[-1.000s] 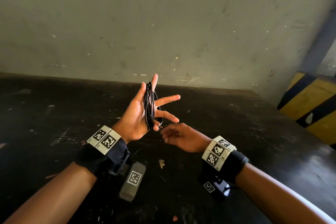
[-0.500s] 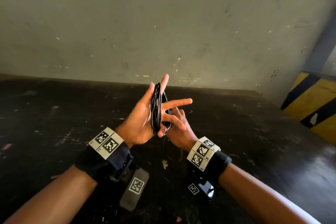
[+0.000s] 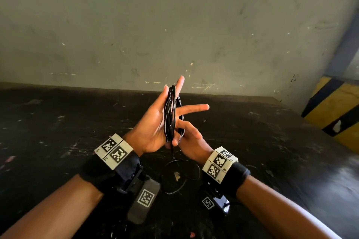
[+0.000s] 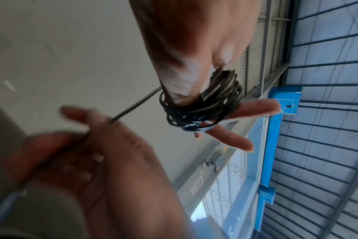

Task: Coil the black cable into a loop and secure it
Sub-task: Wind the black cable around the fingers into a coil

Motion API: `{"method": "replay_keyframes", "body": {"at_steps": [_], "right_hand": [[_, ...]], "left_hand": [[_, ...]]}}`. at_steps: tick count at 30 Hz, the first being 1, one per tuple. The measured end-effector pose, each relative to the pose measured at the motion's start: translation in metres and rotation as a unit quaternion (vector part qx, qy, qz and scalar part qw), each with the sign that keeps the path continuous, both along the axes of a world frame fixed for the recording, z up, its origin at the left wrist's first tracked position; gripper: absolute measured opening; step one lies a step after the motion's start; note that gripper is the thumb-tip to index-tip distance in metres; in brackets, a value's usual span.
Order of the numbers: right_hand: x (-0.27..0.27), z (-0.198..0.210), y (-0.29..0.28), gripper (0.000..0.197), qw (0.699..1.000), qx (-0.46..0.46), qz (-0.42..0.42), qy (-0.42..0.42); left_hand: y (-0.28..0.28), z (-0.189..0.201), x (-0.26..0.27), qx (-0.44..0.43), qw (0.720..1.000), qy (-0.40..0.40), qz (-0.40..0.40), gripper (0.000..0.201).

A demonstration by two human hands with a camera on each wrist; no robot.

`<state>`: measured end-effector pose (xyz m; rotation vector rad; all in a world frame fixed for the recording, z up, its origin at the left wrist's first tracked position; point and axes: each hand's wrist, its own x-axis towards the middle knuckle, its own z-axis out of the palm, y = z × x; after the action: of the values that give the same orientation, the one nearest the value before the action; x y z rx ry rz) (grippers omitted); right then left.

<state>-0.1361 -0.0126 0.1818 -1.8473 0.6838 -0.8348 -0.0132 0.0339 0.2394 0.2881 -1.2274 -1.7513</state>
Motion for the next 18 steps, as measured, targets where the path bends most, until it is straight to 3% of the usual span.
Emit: {"method": "replay_keyframes", "body": {"at_steps": [3,10,14,18], "right_hand": [[-0.003,-0.018,-0.002,0.016,0.992,0.03,0.028,0.117],[-0.034,-0.036,0.013,0.022,0.94,-0.045,0.028,0.337],[-0.053,-0.029,0.022,0.021,0.939,-0.086,0.005,0.333],[-0.056,-0.015,0.036,0.02,0.917,-0.159,0.057,0.362]], "left_hand": [[-0.008,0.006,0.006,-0.01,0.997,-0.029,0.07,0.048],[-0.025,-0.007,0.025,-0.007,0.979,-0.083,0.184,0.049],[-0.034,-0.025,0.031,0.014,0.969,-0.094,0.226,0.048],[-0.041,-0.042,0.022,0.046,0.953,-0.108,0.278,0.049]]}}
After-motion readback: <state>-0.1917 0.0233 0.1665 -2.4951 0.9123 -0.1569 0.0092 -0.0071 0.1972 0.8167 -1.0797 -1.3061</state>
